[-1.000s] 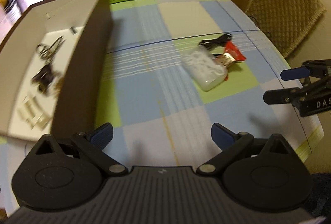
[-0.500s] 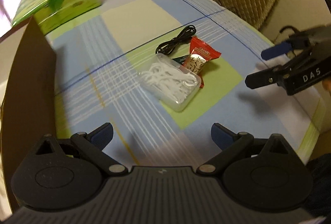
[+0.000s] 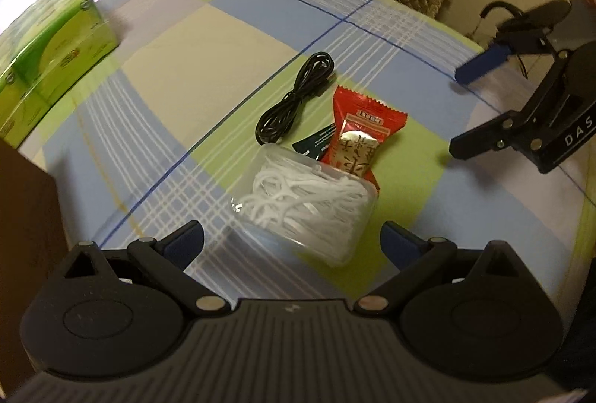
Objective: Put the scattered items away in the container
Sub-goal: 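Lower the right gripper onto the dark green tube and close on it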
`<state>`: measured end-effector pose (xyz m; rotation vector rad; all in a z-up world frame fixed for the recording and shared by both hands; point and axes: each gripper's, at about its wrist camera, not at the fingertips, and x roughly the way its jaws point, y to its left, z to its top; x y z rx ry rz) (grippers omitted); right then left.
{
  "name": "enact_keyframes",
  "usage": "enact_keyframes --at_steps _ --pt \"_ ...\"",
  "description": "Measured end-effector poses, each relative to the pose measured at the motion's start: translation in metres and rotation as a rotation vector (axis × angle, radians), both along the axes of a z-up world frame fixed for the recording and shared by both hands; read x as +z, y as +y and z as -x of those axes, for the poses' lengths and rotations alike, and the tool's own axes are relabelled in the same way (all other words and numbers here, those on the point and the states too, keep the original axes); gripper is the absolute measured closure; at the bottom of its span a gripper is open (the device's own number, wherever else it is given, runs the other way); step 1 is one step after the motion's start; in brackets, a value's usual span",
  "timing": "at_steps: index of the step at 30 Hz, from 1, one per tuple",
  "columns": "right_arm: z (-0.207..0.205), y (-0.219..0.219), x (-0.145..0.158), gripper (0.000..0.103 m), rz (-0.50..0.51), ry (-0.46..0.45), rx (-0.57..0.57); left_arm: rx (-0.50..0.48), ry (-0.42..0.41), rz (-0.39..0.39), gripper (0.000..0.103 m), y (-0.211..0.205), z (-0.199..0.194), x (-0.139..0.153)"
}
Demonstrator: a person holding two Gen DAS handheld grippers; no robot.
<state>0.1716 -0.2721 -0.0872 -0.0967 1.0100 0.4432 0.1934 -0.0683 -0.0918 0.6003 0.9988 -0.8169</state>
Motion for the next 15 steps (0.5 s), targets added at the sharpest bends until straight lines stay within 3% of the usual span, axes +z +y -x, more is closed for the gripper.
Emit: enact_keyframes --at_steps 3,5,10,14,15 --pt "-0.008 0.004 -0.006 0.013 0.032 -0.035 0.107 -0.018 -0.003 0.000 0.003 -0.002 -0.002 -0.004" --pt "-0.013 0.008 -0.011 0.035 0.038 -0.050 0.186 -0.014 0.000 -0.002 0.003 -0.002 -0.003 -0.006" --pt "-0.027 0.022 -0.018 0.037 0.038 -0.093 0.299 0.014 0.006 -0.003 0.003 -0.005 0.001 -0.010" --pt "-0.033 0.031 -0.021 0.076 0.036 -0.125 0.382 0.084 0.015 0.012 0.004 -0.003 0.008 -0.012" --pt "-0.033 0.033 -0.021 0.080 0.045 -0.131 0.392 0.105 0.020 0.017 0.004 -0.003 0.010 -0.013"
